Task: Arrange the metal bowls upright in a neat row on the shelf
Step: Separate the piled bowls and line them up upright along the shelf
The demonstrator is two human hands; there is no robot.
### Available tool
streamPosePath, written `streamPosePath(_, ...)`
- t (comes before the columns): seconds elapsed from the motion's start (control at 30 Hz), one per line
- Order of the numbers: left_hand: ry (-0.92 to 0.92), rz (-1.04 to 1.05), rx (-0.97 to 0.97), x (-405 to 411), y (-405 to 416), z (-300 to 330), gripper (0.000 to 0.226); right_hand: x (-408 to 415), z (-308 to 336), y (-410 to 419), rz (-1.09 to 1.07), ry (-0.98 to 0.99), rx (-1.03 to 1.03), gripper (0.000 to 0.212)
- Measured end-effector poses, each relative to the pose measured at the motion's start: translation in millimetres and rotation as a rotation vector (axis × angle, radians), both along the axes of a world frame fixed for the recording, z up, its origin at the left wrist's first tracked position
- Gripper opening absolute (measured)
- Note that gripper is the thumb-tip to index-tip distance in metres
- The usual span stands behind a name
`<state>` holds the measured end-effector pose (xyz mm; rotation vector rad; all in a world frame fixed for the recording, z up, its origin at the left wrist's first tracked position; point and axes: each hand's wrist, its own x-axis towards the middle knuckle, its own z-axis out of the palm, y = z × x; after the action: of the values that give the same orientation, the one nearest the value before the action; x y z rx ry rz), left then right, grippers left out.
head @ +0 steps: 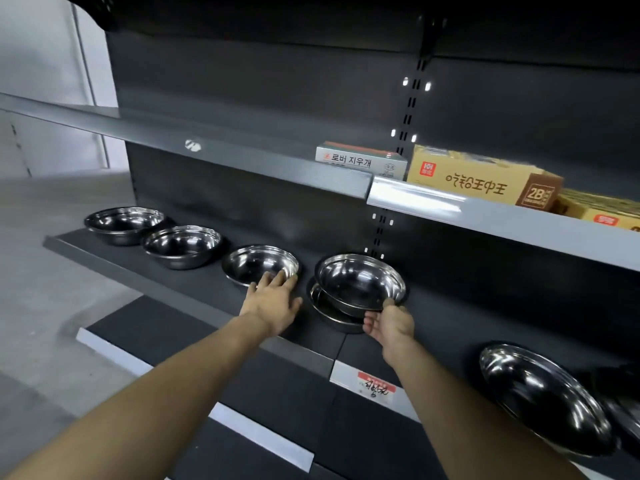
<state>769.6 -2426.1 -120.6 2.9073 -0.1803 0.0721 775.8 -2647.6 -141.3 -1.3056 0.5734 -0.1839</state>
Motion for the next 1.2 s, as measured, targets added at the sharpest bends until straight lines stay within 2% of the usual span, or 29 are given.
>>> streamPosePath(0.2, 0.037, -0.001, -0.004, -4, 16, -4, 0.063, 14, -13, 23, 0.063, 0.079, 0.001, 0.042)
streamPosePath(0.4, 0.044, -0.026, -0.013, 1, 8, -6, 0.064, 9, -11, 19, 0.09, 0.144, -0.035, 0.027)
streamPosePath(0.6, 0.026, -0.1, -0.033, 12, -36, -5, 0.068, -7, -14, -5, 0.097, 0.175, -0.079, 0.016)
streamPosePath(0.77, 0.023, -0.245, 0.017, 14, -94, -4, 0.068, -28, -3, -59, -0.016, 0.127, -0.079, 0.024)
streamPosePath(0.9, 0.025, -0.356, 0.043, 7, -146, -4, 0.065, -54, 6, -116, -0.163, 0.097, -0.106, 0.021)
streamPosePath(1.07, 0.034, -0.484, 0.084, -8, -207, -7, 0.064, -100, 7, -190, -0.329, 0.19, -0.144, 0.032)
streamPosePath(1.2, 0.057, -0.551, 0.106, -20, -239, -12, 0.065, -133, 2, -222, -0.451, 0.281, -0.209, 0.028)
